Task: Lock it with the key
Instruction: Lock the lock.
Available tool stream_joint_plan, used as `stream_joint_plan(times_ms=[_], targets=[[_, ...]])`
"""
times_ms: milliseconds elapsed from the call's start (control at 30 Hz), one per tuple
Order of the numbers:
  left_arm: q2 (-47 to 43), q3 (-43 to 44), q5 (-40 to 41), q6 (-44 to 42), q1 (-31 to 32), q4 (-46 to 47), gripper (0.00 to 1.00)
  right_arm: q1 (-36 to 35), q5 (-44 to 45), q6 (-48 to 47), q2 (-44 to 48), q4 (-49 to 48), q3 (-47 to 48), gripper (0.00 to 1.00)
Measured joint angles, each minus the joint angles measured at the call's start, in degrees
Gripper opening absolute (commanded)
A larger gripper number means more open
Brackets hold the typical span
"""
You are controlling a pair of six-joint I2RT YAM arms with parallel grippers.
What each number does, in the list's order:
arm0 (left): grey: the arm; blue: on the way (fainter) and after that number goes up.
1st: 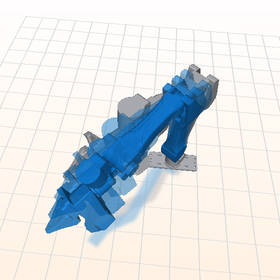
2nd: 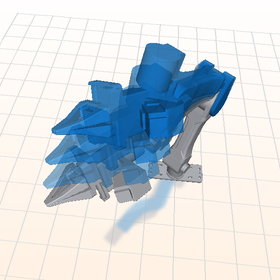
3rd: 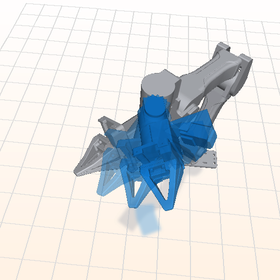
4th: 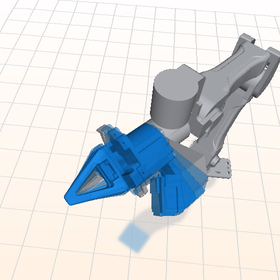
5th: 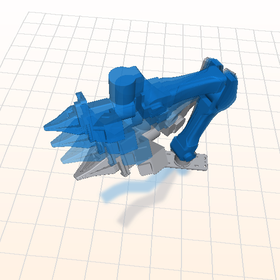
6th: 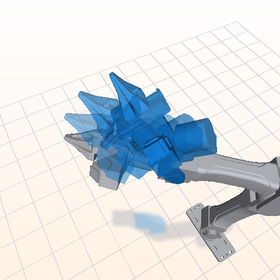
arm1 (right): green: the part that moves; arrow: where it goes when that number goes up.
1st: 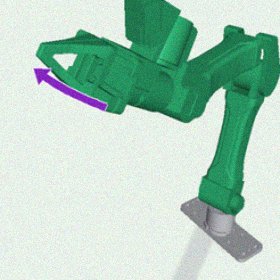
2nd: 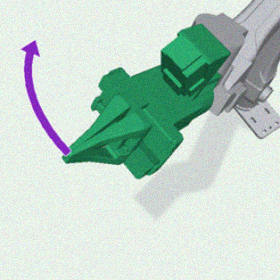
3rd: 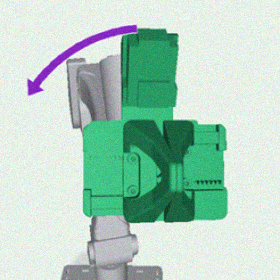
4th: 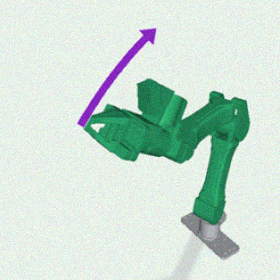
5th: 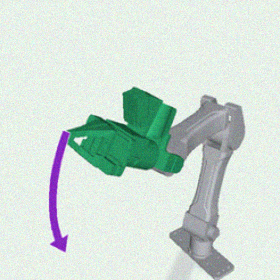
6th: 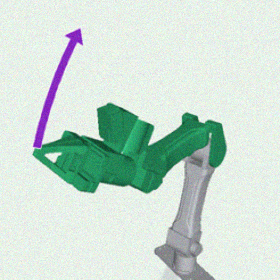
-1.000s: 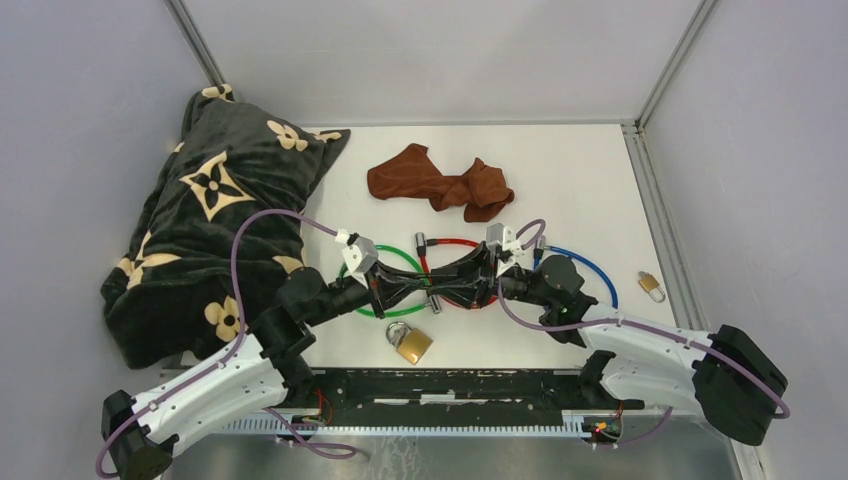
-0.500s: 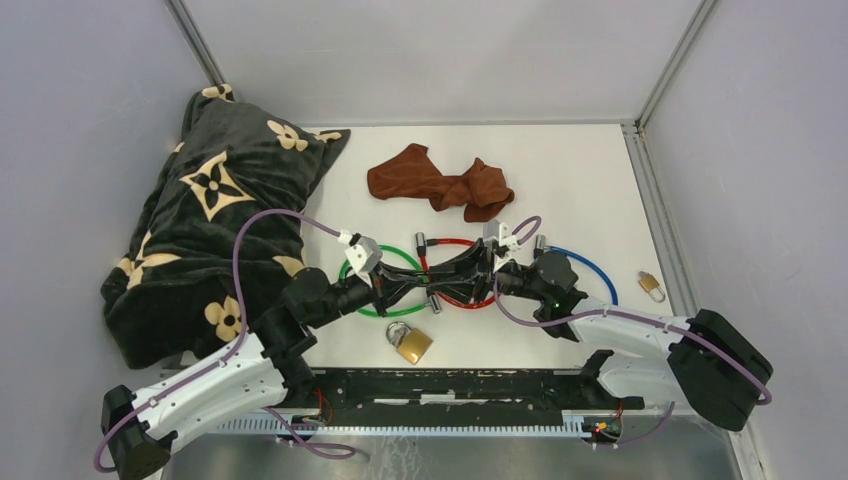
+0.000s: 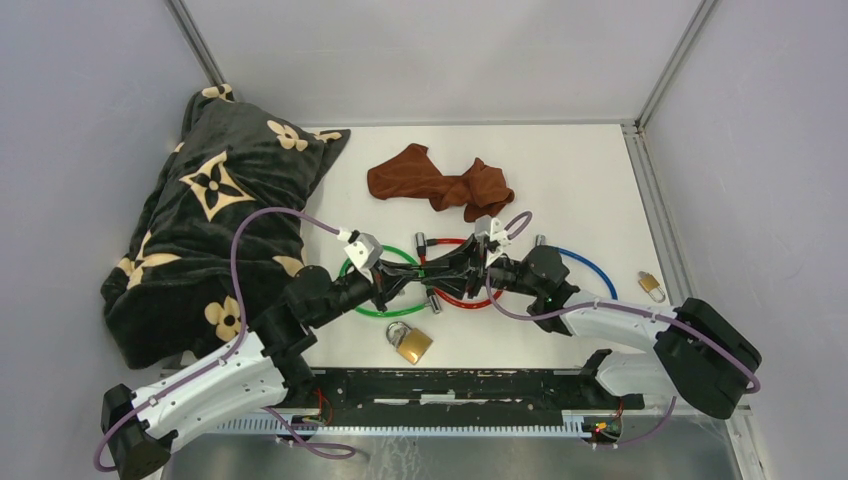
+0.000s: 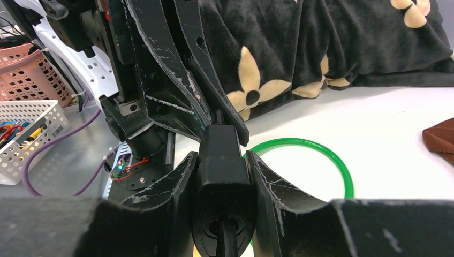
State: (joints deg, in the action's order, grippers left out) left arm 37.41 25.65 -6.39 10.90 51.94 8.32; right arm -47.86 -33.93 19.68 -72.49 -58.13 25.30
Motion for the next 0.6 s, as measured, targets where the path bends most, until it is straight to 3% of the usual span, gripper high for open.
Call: stream_joint_plan(times_ms=[600], targets=[[-0.5,0.1,6.5,-0.6,0.1,0.1,0.02,0.1,0.1,-2.0,-2.9,4.5,5.4,0.00]])
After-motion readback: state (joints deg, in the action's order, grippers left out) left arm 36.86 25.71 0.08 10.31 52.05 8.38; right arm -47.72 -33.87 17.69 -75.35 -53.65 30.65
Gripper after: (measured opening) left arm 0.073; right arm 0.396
